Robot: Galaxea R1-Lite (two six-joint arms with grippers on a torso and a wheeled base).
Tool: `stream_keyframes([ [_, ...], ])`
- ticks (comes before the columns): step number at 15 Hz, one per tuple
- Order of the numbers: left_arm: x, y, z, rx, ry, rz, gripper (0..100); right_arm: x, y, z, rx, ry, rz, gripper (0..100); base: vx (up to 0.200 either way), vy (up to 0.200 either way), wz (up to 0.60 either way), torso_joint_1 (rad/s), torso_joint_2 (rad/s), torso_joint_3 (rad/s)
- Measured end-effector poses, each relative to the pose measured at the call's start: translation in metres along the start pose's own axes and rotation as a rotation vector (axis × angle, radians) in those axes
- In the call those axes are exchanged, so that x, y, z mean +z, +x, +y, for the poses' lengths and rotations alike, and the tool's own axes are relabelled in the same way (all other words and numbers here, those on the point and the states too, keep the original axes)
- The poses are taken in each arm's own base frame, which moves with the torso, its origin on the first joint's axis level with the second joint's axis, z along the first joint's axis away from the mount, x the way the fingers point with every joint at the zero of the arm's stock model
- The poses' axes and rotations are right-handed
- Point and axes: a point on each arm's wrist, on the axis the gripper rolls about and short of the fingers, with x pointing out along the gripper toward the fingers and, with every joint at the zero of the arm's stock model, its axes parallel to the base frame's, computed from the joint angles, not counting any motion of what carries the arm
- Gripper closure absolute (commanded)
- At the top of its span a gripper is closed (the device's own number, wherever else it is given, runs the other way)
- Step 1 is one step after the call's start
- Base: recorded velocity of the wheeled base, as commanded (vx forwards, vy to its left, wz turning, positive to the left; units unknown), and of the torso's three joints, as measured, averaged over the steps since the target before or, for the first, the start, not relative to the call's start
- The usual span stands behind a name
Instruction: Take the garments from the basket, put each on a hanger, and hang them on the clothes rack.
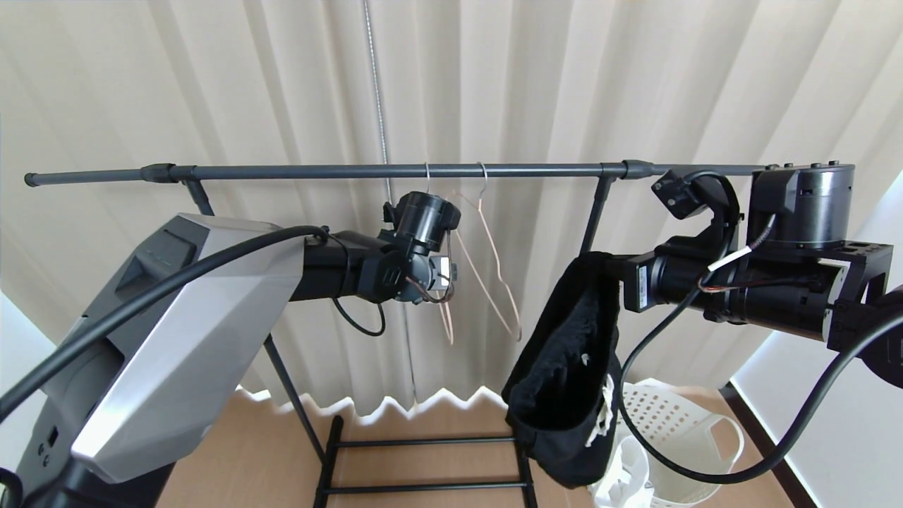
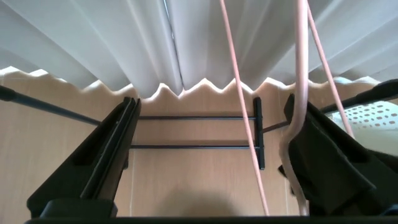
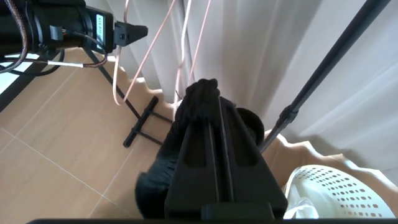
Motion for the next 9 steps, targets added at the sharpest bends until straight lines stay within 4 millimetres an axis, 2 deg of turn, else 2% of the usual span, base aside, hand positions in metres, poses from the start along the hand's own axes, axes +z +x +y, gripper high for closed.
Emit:
stream_keyframes([
  [3, 0.004, 0.008, -0.005, -0.006, -0.014, -0.027, 0, 0.000, 0.000, 0.000, -0.001, 0.001, 0.000, 100, 0.000, 0.000, 0.00, 0.000, 0.00, 0.000],
  [8, -0.003, 0.020, -0.009, -0.010, -0.007, -0.026, 0, 0.000, 0.001, 0.000, 0.000, 0.000, -0.002, 100, 0.000, 0.000, 0.00, 0.000, 0.00, 0.000],
  [9, -0.004, 0.022, -0.009, -0.008, -0.011, -0.031, 100, 0.000, 0.001, 0.000, 0.000, 0.000, -0.002, 100, 0.000, 0.000, 0.00, 0.000, 0.00, 0.000],
])
